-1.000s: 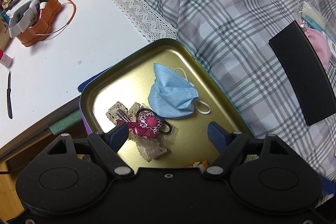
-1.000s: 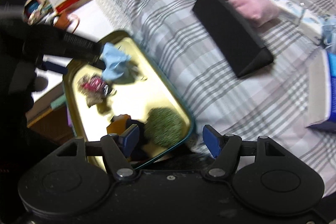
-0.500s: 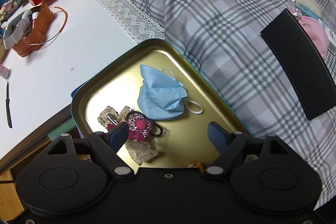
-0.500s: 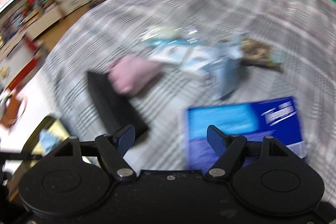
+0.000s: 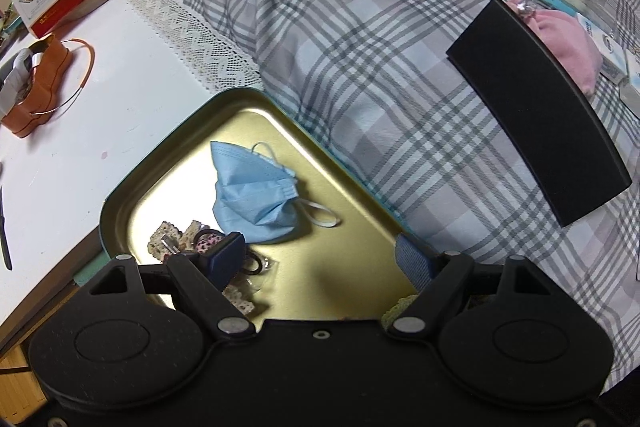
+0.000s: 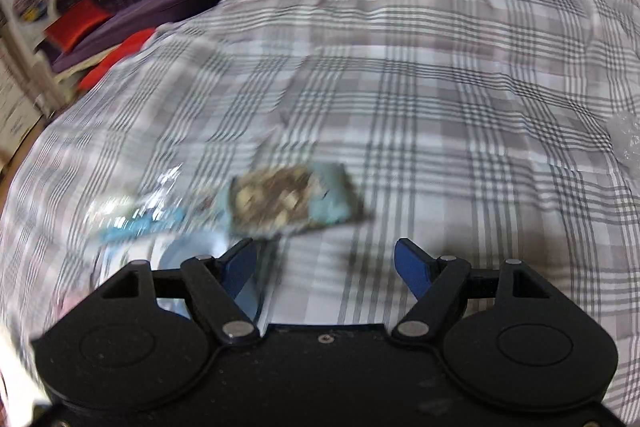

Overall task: Organize soft objects
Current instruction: 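Move the left tool toward the pink pouch while the right tool reaches the blue mask on the bed, then grasp the pink drawstring pouch with the left tool while the right tool grasps the blue mask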

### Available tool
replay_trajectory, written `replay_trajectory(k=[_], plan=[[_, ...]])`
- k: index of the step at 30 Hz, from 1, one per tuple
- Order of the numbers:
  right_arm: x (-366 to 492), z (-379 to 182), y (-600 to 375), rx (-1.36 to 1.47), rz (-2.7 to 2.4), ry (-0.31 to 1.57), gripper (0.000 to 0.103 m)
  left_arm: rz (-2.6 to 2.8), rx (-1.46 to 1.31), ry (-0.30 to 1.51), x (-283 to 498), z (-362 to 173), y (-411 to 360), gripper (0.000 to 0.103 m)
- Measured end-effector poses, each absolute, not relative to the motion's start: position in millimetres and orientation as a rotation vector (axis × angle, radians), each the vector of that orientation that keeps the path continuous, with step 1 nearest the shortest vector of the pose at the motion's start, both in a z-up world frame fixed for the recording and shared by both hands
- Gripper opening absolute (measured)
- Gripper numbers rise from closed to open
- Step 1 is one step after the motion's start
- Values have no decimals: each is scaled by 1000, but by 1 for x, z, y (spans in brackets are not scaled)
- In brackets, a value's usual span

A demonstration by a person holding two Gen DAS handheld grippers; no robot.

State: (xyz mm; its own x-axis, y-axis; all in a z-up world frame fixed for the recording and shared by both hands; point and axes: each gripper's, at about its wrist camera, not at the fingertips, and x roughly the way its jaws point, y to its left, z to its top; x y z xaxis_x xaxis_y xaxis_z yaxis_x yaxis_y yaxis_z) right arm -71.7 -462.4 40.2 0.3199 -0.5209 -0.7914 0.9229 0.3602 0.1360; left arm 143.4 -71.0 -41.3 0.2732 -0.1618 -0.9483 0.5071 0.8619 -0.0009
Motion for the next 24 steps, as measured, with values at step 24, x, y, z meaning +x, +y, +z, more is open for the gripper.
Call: replay_trajectory(k=[24], plan=[[-45,29,-474,631,-930,763,85,-526,354,1146,132,9,-133,78]])
